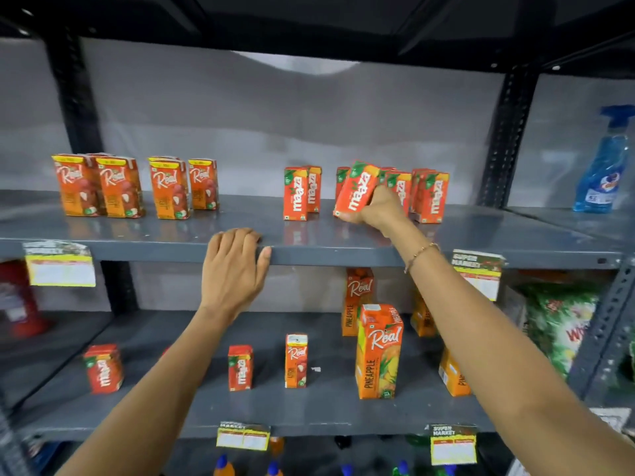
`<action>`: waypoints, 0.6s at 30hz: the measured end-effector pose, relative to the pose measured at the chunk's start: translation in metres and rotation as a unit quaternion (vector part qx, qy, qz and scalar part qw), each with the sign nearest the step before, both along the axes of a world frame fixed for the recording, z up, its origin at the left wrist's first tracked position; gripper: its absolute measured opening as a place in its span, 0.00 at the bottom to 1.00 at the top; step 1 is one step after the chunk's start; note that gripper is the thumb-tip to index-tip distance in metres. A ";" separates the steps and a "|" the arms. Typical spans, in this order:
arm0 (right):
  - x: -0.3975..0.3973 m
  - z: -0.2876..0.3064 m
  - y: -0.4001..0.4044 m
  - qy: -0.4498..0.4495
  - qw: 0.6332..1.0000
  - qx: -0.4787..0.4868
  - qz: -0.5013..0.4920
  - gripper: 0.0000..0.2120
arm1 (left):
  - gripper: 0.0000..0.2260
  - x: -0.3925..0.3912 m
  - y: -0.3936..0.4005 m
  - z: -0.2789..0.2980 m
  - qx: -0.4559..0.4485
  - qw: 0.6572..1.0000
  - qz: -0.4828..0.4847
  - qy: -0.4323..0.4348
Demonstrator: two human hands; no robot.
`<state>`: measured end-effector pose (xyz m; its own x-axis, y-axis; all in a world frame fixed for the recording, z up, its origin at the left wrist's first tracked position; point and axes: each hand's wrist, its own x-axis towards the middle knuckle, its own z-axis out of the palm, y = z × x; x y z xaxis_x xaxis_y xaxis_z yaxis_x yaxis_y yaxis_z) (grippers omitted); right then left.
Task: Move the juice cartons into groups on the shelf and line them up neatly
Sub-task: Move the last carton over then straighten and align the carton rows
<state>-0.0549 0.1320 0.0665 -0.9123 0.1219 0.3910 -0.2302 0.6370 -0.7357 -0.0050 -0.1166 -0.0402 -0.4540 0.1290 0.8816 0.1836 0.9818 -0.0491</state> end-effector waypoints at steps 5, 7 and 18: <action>-0.027 -0.003 -0.026 -0.016 0.995 0.093 -0.029 0.32 | 0.19 0.007 0.005 0.004 0.039 0.999 0.005 -0.027; -0.032 -0.004 -0.029 -0.008 0.995 0.096 -0.022 0.33 | 0.18 0.010 0.010 0.016 0.086 0.995 0.010 -0.048; -0.035 -0.016 -0.043 0.027 0.997 0.071 -0.029 0.35 | 0.40 -0.086 0.071 0.091 0.302 0.873 -0.040 -0.382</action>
